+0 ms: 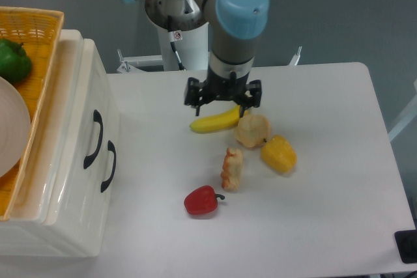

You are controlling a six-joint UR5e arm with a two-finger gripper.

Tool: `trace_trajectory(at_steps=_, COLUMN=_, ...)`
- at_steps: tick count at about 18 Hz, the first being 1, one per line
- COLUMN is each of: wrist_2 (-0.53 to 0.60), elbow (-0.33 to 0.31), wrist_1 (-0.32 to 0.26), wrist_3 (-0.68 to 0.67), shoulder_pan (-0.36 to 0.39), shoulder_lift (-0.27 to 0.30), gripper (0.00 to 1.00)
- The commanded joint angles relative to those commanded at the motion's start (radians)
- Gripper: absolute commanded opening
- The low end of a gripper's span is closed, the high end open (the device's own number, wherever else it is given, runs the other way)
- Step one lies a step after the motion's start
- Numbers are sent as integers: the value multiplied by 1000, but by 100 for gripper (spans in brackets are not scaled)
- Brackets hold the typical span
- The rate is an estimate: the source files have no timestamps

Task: Slide open the top white drawer
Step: 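Move the gripper over the table toward the upper drawer's black handle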

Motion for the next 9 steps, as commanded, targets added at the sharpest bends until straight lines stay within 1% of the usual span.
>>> trace_trajectory(at_steps=5, wrist_2=-5, elbow=15, wrist_1=2, wrist_3=-23, shoulder_pan=-51, shoulder_lift=-9, gripper=100)
trace_trajectory(at_steps=9, wrist_2=-49, elbow=28, wrist_1=3, wrist_3=-64, shoulder_pan=-78, shoulder_lift=-9, gripper=100)
